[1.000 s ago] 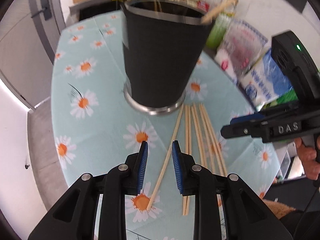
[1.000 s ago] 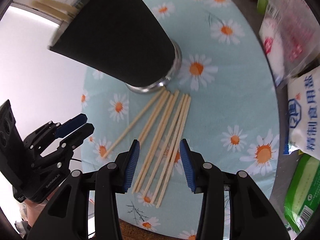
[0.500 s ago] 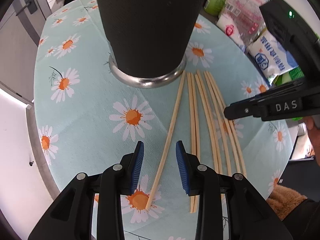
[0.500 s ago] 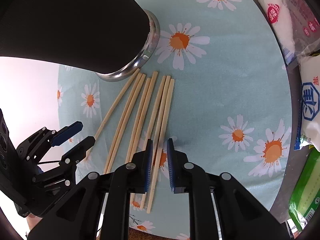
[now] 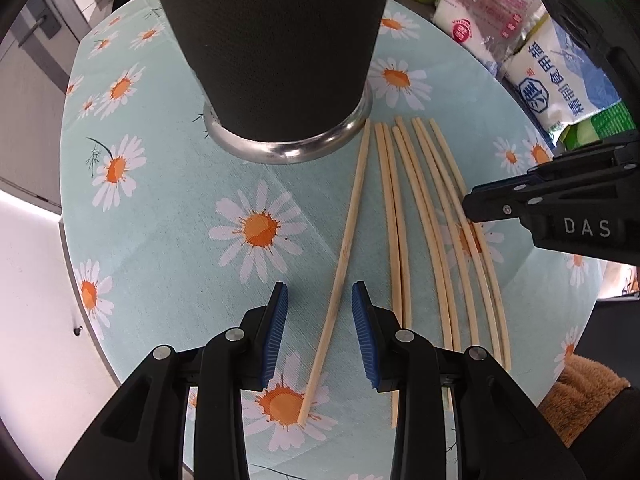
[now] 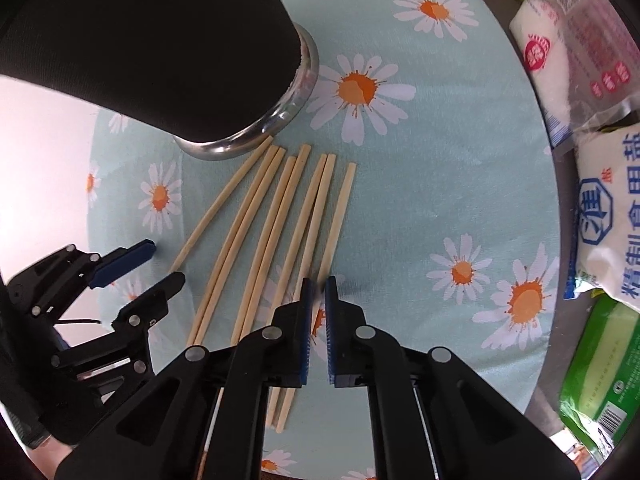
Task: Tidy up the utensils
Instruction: 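Close the right gripper on a chopstick while the left gripper grasps another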
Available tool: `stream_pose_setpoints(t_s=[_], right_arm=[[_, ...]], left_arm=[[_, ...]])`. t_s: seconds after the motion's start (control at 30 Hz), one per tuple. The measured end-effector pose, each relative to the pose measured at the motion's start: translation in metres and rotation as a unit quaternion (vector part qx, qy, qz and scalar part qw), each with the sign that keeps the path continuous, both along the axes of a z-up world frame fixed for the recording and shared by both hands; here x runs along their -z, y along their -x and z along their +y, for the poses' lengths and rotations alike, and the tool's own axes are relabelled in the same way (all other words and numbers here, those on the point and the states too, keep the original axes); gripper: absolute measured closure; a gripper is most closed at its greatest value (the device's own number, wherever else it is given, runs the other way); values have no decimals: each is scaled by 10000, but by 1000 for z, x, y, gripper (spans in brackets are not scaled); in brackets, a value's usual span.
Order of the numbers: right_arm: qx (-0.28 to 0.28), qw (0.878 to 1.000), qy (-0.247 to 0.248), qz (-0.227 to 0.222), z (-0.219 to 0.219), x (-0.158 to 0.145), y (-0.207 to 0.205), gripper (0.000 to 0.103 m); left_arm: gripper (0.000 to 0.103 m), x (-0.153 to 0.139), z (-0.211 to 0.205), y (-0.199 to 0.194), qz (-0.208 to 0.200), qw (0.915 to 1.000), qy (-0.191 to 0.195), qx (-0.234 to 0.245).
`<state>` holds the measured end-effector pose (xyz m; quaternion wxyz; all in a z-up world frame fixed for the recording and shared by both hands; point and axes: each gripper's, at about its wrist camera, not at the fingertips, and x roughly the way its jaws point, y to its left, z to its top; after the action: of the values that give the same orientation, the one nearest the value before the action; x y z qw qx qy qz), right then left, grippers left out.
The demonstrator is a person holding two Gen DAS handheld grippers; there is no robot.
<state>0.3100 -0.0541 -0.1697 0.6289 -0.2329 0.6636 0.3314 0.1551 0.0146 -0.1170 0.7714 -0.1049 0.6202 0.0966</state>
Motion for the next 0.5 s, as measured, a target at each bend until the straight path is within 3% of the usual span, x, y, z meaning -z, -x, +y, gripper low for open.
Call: stream_pose_setpoints(t_s=[0.33, 0.5], right_arm=[[-107, 9994, 91, -315, 6, 5, 17, 98], [15, 9998, 33, -186, -1, 6, 15, 98]], left_arm=[[59, 6, -12, -11, 137, 9998, -70, 149], [57, 9, -18, -16, 189, 9996, -120, 189]])
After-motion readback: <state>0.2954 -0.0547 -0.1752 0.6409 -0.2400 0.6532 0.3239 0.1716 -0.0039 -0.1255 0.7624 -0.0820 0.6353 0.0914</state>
